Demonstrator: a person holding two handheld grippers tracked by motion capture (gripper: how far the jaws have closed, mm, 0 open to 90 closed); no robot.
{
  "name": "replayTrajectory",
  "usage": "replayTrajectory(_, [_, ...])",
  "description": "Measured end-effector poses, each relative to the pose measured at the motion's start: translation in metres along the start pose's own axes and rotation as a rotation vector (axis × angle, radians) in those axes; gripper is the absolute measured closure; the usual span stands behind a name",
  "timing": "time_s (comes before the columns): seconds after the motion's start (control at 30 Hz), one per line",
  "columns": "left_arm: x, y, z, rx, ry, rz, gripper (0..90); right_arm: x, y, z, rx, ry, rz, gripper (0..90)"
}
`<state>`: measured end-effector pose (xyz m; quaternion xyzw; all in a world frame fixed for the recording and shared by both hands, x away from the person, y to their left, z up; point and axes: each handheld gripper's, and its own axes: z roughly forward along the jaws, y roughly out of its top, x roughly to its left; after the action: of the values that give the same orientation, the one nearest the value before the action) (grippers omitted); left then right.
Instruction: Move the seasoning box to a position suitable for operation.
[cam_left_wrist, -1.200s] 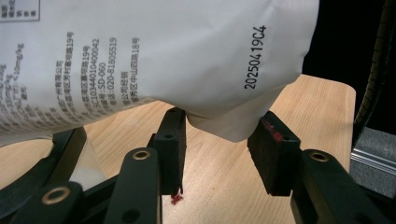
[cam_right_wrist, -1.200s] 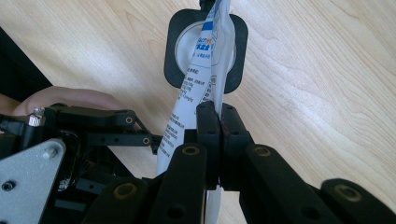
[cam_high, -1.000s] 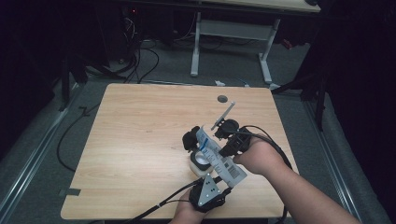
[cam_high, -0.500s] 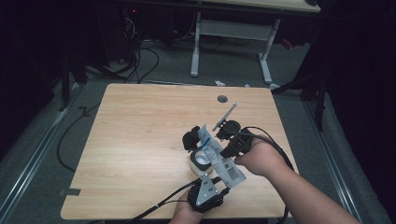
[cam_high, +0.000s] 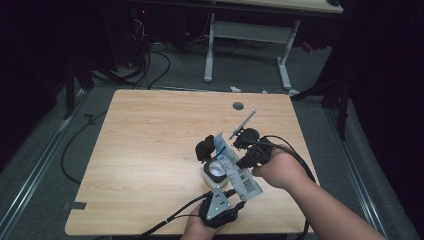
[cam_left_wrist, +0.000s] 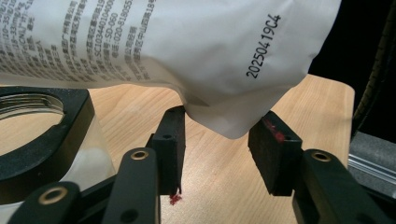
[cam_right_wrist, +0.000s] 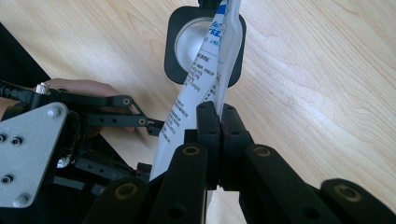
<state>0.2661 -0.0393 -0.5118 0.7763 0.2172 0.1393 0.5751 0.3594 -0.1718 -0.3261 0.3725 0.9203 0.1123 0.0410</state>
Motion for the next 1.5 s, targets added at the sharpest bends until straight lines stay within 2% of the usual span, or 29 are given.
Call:
replayTrajectory(0.13, [0.001, -0.003, -0.001, 0.008, -0.005, -0.005, 54.2, -0.001, -0.001, -0.004, -0.014, -0.004, 0.002, 89.5])
replayTrajectory(0.17, [0.001, -0.003, 0.000, 0.010, -0.006, -0.008, 54.0, 0.000, -0.002, -0.005, -0.013, -0.005, 0.020, 89.5])
replayTrajectory(0.23, [0.001, -0.005, 0.000, 0.013, -0.008, -0.010, 53.6, -0.001, -0.003, -0.006, -0.016, -0.007, 0.007, 89.5])
replayTrajectory(0.43, [0.003, -0.006, -0.003, 0.007, -0.006, -0.008, 51.8, -0.003, -0.008, -0.009, -0.023, -0.008, 0.025, 89.5])
replayTrajectory(0.47, [0.004, -0.007, -0.005, 0.008, -0.005, -0.010, 51.7, -0.004, -0.008, -0.010, -0.028, -0.011, 0.011, 89.5])
replayTrajectory(0.5, [0.006, -0.008, -0.005, 0.010, -0.003, -0.010, 51.4, -0.004, -0.010, -0.011, -0.025, -0.014, 0.029, 89.4])
replayTrajectory(0.8, [0.021, -0.015, -0.019, 0.031, 0.011, -0.018, 50.0, -0.011, -0.021, -0.014, -0.046, -0.031, 0.051, 89.4])
replayTrajectory(0.93, [0.029, -0.017, -0.026, 0.043, 0.029, -0.021, 49.2, -0.014, -0.026, -0.012, -0.051, -0.030, 0.062, 89.5])
replayTrajectory(1.1, [0.039, -0.019, -0.038, 0.035, 0.049, -0.033, 49.0, -0.020, -0.033, -0.010, -0.042, -0.039, 0.071, 89.4])
replayTrajectory(1.23, [0.048, -0.022, -0.049, 0.044, 0.083, -0.004, 48.6, -0.026, -0.039, -0.006, -0.027, -0.050, 0.098, 89.5])
replayTrajectory(1.27, [0.050, -0.023, -0.052, 0.044, 0.090, -0.002, 48.6, -0.028, -0.041, -0.004, -0.027, -0.055, 0.088, 89.4])
replayTrajectory(1.5, [0.071, -0.027, -0.069, 0.055, 0.135, -0.029, 48.1, -0.040, -0.048, 0.005, -0.011, -0.073, 0.113, 89.4])
